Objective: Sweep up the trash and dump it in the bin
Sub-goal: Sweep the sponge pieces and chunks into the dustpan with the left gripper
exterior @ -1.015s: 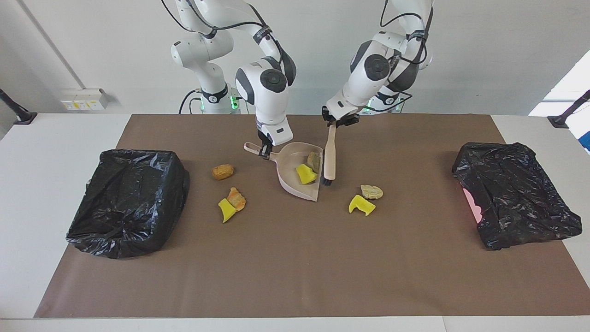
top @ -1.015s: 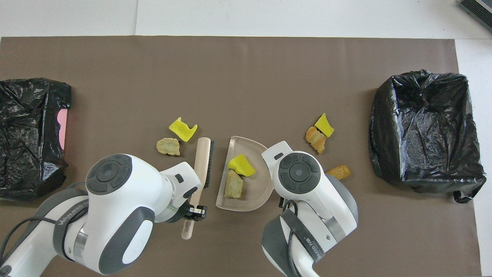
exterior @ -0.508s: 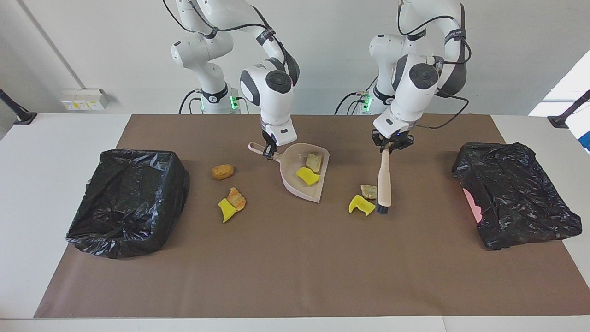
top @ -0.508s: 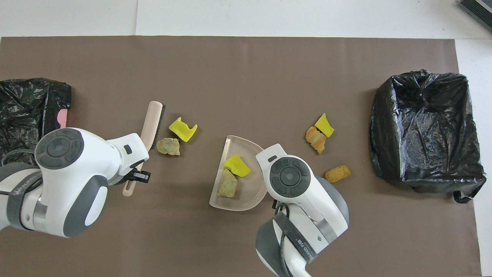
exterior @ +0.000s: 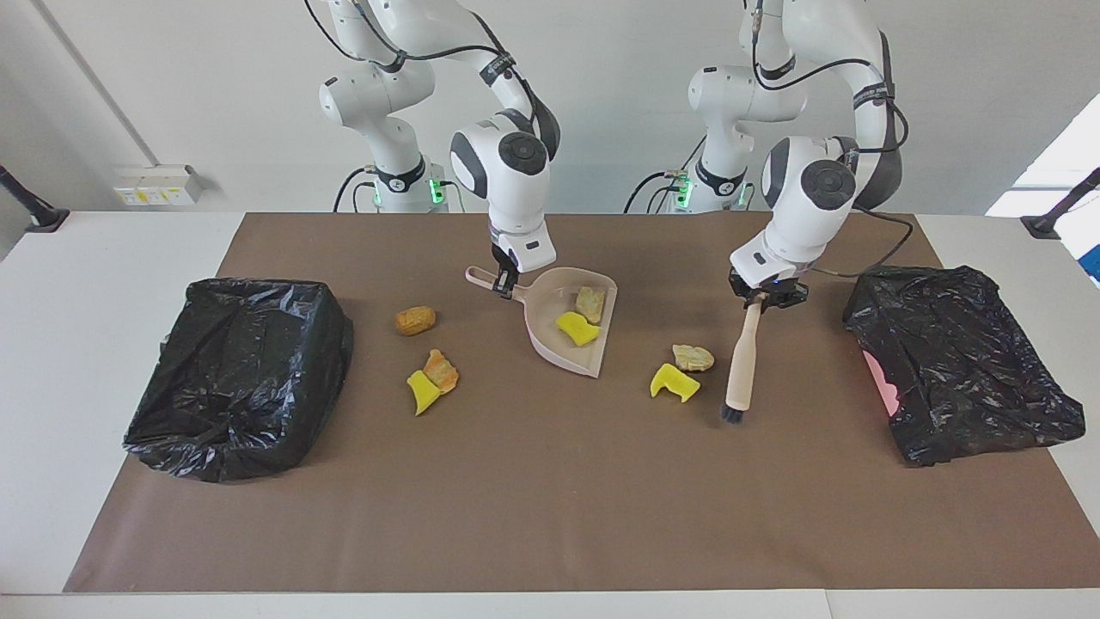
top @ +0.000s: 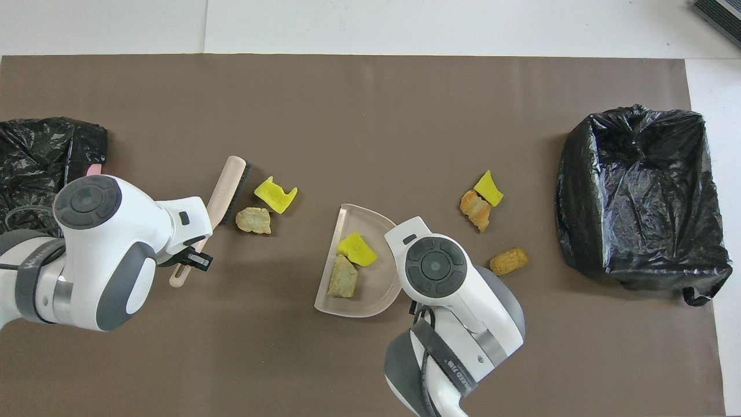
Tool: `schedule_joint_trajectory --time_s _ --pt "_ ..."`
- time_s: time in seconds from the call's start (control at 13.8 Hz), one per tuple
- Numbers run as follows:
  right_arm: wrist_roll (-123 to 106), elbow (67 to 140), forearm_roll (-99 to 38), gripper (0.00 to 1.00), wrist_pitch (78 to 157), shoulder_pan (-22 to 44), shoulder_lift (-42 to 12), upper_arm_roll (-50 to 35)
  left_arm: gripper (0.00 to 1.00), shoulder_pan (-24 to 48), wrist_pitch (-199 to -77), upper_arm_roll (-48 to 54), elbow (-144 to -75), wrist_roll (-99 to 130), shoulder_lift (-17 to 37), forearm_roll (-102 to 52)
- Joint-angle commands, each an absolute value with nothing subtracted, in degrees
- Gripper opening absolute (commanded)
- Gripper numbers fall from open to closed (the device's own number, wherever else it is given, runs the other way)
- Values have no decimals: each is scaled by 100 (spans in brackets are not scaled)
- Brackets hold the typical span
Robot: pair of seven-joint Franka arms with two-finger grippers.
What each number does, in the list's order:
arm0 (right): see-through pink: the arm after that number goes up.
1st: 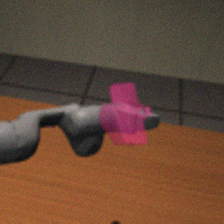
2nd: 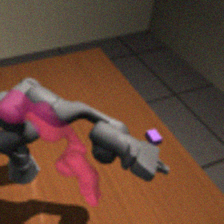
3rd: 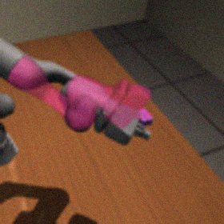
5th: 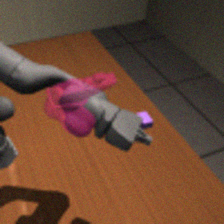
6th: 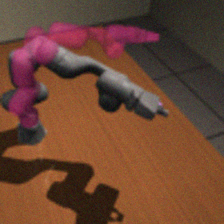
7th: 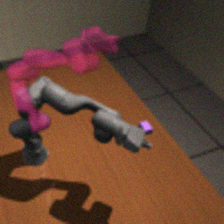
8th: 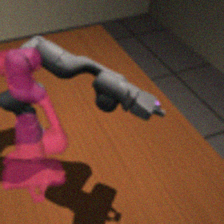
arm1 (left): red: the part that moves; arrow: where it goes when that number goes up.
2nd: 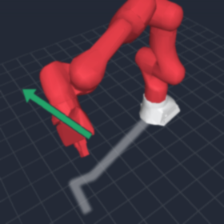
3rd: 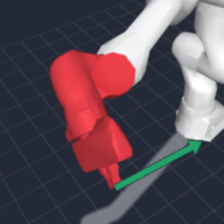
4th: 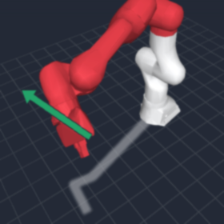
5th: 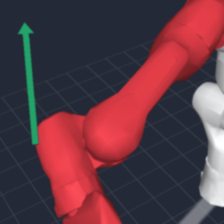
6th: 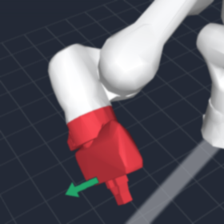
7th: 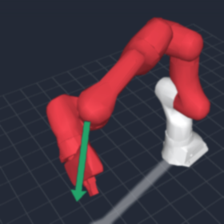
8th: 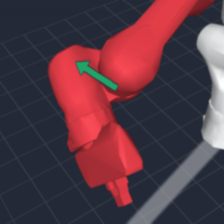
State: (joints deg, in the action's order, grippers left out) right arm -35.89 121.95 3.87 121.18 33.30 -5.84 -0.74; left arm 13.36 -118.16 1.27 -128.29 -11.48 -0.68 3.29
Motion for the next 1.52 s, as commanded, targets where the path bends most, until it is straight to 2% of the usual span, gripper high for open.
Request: schedule_joint_trajectory --time_s 0.0,0.51,0.73,0.94,1.09,1.31,1.45 --pt "-3401 12234 378 0 12305 3366 -677 -88 0 1721 -11795 105 -13332 -1248 -447 352" --pt "-3401 12234 378 0 12305 3366 -677 -88 0 3443 -11532 105 -13535 -564 -817 -798" --pt "-3401 12234 378 0 12305 3366 -677 -88 0 3901 -11505 97 -13509 -19 -853 -1116" --pt "-3401 12234 387 0 12305 3366 -677 -88 0 3693 -10893 44 -13150 62 -791 -1116" --pt "-3401 12234 387 0 12305 3366 -677 -88 0 3167 -10531 44 -12947 35 -878 -1107" --pt "-3419 12068 378 0 12121 3358 -659 -79 0 2945 -10573 44 -13051 26 -1046 -1090" --pt "-3524 11866 387 0 11700 3252 -528 -44 0 2900 -10669 44 -13096 35 -1063 -1090"
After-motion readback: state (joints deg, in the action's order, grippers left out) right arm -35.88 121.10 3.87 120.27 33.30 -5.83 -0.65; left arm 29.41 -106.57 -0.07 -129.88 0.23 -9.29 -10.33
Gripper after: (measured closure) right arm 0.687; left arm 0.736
